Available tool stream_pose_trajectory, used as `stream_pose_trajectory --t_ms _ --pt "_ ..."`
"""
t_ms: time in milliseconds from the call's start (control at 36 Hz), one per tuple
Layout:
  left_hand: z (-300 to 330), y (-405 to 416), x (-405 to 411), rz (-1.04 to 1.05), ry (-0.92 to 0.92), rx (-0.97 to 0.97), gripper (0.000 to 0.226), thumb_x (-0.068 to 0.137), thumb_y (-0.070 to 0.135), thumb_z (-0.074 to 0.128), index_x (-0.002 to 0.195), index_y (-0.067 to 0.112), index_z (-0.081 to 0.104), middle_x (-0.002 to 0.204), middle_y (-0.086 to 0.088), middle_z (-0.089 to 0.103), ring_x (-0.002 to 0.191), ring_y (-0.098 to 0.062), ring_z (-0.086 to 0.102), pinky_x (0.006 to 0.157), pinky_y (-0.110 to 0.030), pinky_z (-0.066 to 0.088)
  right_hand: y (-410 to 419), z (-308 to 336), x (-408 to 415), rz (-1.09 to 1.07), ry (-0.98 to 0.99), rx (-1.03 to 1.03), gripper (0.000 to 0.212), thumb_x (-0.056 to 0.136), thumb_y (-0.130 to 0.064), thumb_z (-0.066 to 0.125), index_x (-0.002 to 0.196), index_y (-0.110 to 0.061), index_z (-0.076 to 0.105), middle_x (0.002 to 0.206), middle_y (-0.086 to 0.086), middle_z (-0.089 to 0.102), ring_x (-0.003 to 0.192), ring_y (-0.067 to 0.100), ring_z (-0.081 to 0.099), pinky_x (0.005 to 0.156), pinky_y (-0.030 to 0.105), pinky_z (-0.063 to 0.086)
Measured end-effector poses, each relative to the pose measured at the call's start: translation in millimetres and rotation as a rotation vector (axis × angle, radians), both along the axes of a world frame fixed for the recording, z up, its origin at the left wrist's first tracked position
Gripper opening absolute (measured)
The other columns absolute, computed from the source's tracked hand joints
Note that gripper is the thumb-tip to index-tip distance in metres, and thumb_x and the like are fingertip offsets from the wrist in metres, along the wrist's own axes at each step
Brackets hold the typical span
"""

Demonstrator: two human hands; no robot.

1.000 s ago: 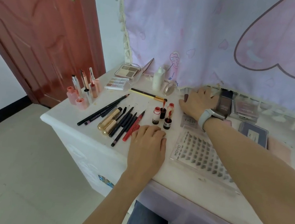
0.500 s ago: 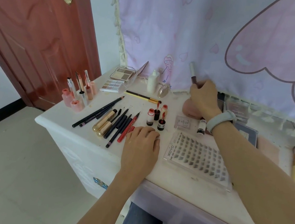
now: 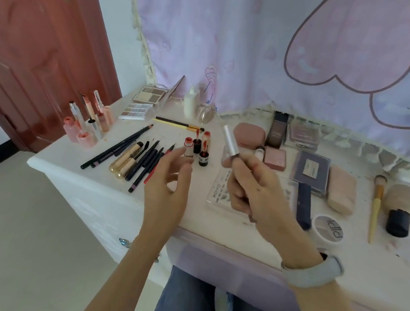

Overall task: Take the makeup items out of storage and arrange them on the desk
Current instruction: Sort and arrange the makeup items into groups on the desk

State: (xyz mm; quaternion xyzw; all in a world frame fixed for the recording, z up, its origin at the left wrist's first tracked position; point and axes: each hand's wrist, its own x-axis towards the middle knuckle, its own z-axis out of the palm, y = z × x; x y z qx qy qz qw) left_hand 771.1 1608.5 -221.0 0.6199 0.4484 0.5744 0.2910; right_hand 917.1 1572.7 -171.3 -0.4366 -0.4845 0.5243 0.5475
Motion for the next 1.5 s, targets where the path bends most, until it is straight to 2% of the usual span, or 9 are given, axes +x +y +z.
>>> stream_pose_trajectory --t_ms 278,611,694,833,972,1083,1250,1361,1500 --pt "-3.2 -50.6 2.5 -0.023 -0.274 -0.056 0.036 0.084 0.001 0.062 0.098 0.034 0.065 0.091 0.014 0.071 0.087 -0.005 0.067 0.073 -0.013 0.050 -38.3 -35.7 -18.5 0.154 -0.270 -0.055 0.017 0.098 -0.018 0.043 0.094 -0.016 0.060 0.046 -0.009 0.046 0.038 0.001 0.036 0.041 0.011 0.031" --pt "-9.6 -44.9 -22.6 -0.036 -0.423 -0.122 0.025 0.082 0.018 0.066 0.103 0.020 0.053 0.078 0.001 0.072 0.072 -0.012 0.065 0.069 -0.021 0.051 -31.8 -27.6 -9.5 0.180 -0.408 -0.053 0.014 0.092 -0.029 0.049 0.095 -0.032 0.063 0.062 -0.007 0.064 0.045 0.009 0.047 0.043 0.015 0.039" --pt "-14.8 -42.0 -31.8 0.043 -0.307 -0.103 0.027 0.083 0.027 0.065 0.109 0.033 0.057 0.073 0.009 0.066 0.068 -0.009 0.061 0.067 -0.018 0.050 -31.0 -29.4 -6.3 0.020 -0.198 -0.092 0.014 0.092 -0.022 0.052 0.088 -0.014 0.063 0.055 -0.002 0.059 0.044 0.013 0.042 0.041 0.018 0.035" --pt "-21.5 -45.8 -25.9 0.112 0.067 -0.059 0.018 0.088 0.028 0.046 0.082 0.041 0.057 0.066 0.020 0.058 0.055 0.001 0.047 0.052 -0.007 0.036 -27.2 -27.3 -13.7 -0.216 0.088 -0.059 0.018 0.091 -0.025 0.053 0.080 -0.011 0.055 0.047 -0.005 0.048 0.040 0.008 0.034 0.039 0.016 0.030" --pt "-18.6 -48.7 -16.5 0.172 0.130 -0.091 0.016 0.088 0.035 0.036 0.074 0.033 0.044 0.055 0.014 0.051 0.048 -0.004 0.042 0.044 -0.015 0.032 -22.3 -29.6 -19.3 -0.391 -0.072 0.103 0.022 0.097 -0.016 0.042 0.080 -0.020 0.055 0.052 -0.016 0.047 0.046 0.002 0.041 0.048 0.009 0.039" --pt "-15.8 -44.0 -14.8 0.121 0.080 -0.160 0.043 0.094 0.051 0.032 0.070 0.017 0.045 0.053 0.001 0.040 0.049 -0.007 0.032 0.046 -0.024 0.029 -27.0 -33.9 -17.3 -0.387 -0.287 0.314 0.018 0.099 -0.021 0.037 0.102 -0.032 0.050 0.062 0.002 0.041 0.051 0.020 0.038 0.050 0.029 0.040" --pt "-15.4 -37.2 -22.6 0.157 0.078 -0.199 0.053 0.081 0.060 0.025 0.069 0.011 0.043 0.057 -0.005 0.037 0.052 -0.012 0.033 0.048 -0.027 0.031 -22.4 -31.4 -2.1 -0.207 -0.390 0.259 0.021 0.093 -0.017 0.045 0.104 -0.032 0.053 0.089 -0.001 0.055 0.063 0.011 0.047 0.055 0.017 0.038" --pt "-15.6 -37.8 -24.9 0.158 0.105 -0.169 0.048 0.081 0.062 0.024 0.066 0.020 0.043 0.052 0.006 0.037 0.049 -0.007 0.033 0.045 -0.022 0.030 -16.2 -28.6 -0.9 -0.152 -0.430 0.119 0.034 0.090 -0.049 0.038 0.081 -0.026 0.061 0.051 -0.006 0.057 0.042 0.004 0.042 0.043 0.014 0.034" --pt "-12.3 -36.8 -22.7 0.153 0.059 -0.196 0.045 0.082 0.061 0.029 0.063 0.022 0.041 0.052 0.004 0.035 0.049 -0.006 0.032 0.045 -0.020 0.029 -13.0 -30.6 -2.7 -0.212 -0.417 0.197 0.019 0.096 -0.015 0.044 0.092 -0.031 0.055 0.063 -0.007 0.050 0.051 0.013 0.038 0.045 0.022 0.034"
